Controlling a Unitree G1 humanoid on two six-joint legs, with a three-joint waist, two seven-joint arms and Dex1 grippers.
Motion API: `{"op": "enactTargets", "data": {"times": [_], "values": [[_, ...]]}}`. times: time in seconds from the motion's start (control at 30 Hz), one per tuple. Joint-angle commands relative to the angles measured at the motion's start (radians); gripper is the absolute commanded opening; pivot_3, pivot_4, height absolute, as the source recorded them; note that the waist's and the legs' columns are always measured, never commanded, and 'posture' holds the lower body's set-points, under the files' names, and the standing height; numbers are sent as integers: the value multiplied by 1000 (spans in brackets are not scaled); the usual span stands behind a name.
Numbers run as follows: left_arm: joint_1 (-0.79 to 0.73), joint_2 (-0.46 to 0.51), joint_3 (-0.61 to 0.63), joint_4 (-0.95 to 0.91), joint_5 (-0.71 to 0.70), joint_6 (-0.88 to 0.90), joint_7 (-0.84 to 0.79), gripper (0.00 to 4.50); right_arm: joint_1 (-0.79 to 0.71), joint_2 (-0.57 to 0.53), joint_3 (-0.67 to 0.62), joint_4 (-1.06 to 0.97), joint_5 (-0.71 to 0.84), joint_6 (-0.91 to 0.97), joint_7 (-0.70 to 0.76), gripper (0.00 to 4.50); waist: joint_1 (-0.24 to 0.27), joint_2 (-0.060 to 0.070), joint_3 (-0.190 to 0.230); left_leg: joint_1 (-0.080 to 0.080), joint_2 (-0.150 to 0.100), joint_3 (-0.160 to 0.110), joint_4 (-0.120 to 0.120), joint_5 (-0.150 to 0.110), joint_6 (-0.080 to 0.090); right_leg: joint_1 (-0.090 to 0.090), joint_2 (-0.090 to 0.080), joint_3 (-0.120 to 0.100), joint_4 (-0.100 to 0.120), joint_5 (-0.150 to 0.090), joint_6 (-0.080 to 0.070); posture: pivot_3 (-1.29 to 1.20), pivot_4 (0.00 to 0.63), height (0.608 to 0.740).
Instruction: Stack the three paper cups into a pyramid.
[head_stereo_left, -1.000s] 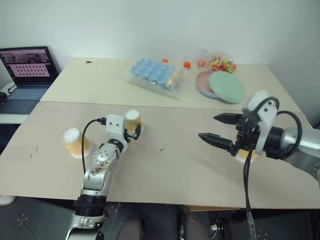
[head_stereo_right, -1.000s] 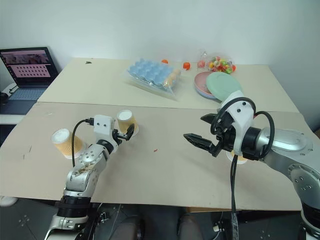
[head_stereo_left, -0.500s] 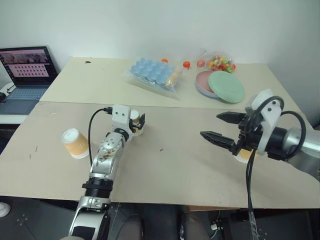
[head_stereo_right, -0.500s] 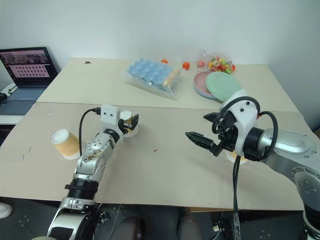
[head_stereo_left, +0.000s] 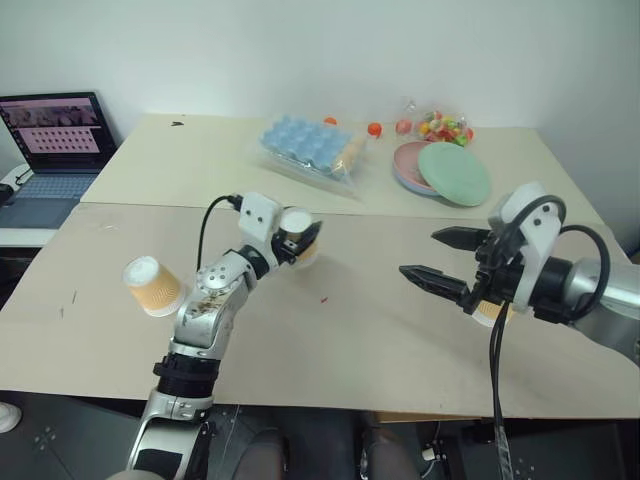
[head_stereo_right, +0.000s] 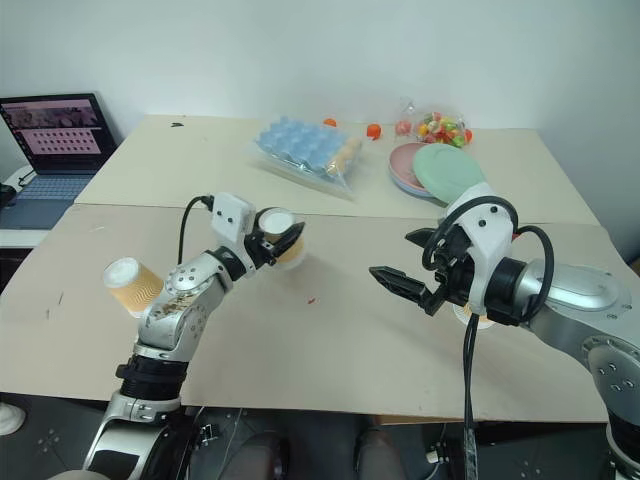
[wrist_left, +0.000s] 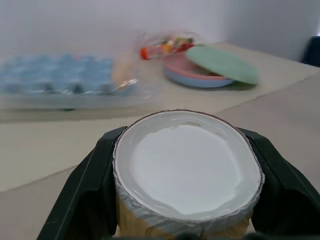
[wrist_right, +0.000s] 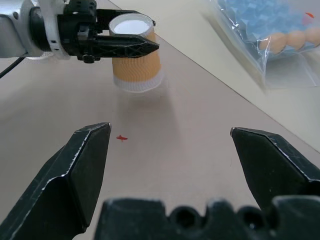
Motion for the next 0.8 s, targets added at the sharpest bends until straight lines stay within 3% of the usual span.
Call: {"op": "enactTargets", "data": {"times": [0.03,0.23,0.8], "values": [[26,65,-56,-126,-68,53,-156,2670,2,-3,-38,-27,11,-12,-19,4500,-3,0,0,0,0,0,0,0,0,0,0,1,0,0,0,0,150,736],[76,118,-120,-130,-57,32,-254,2670,15,5,-45,-41,23,-16,-51,4500,-6,0,0,1,1,0,0,0,0,0,1,1,1,-4,7,0,150,736],[-23,-76,-184,209,78,-214,-266,2670,38,-8,-88,-76,79,-11,-130,4500,2,0,0,0,0,0,0,0,0,0,0,1,0,-4,7,0,150,736]]}}
